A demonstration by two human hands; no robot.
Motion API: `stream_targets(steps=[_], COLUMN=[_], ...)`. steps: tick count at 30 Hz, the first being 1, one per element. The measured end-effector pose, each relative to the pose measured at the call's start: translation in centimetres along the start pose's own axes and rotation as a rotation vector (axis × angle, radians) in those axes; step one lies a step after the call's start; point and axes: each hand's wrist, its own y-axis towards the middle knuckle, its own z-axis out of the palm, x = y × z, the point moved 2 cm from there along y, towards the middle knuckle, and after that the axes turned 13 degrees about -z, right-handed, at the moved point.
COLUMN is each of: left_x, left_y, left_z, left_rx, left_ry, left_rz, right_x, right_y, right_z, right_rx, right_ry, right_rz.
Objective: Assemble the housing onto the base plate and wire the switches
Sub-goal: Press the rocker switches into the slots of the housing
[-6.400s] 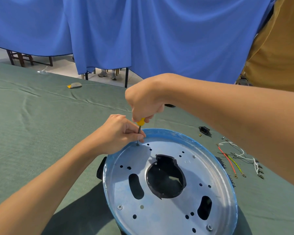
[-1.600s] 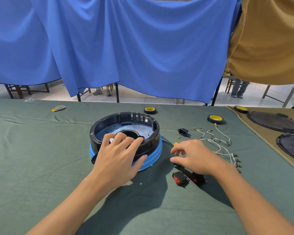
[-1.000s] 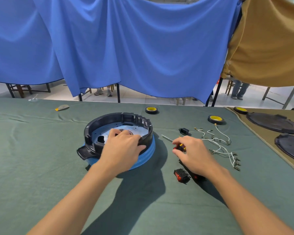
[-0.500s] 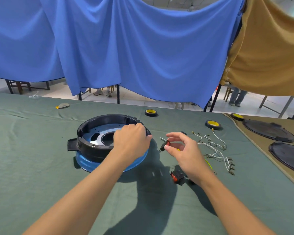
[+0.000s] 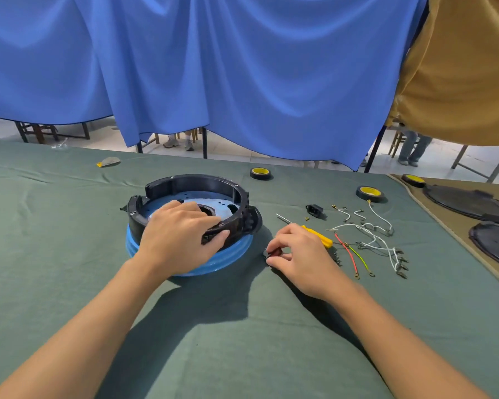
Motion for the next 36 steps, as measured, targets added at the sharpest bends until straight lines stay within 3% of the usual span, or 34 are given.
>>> stream_targets(steps=[2, 7, 14, 18, 24, 28, 36], left_x=[0.9, -2.0, -6.5, -5.6, -0.9, 0.3, -2.5], left_y=[-0.6, 0.1, 2.3, 1.0, -0.8, -1.8, 0.6], left_z=[-0.5, -1.4, 0.8, 0.9, -0.7, -1.7, -1.3], left_rx=[-0.045, -0.063, 0.091, 0.061, -0.019, -0.001, 0.0], left_ry=[-0.042, 0.053, 0.11, 0.247, -0.116, -0.22, -0.071], left_rz=[-0.001, -0.201, -0.332, -0.209, -0.125, -0.113, -0.175], right_x=[0.1, 0.3, 1.1, 1.7, 2.4, 2.9, 3.7], right_y=[0.0, -0.3, -0.5, -0.5, -0.6, -0.6, -0.9], right_z=[0.1, 0.4, -0.3, -0.1, 0.2, 0.3, 0.6], right_rx=[0.028, 0.046, -0.246, -0.317, -0.385, -0.474, -0.528], right_ry=[-0.039, -0.169, -0.196, -0.145, -0.159, -0.155, -0.104], right_rz=[-0.039, -0.064, -0.126, -0.179, -0.234, -0.272, -0.382])
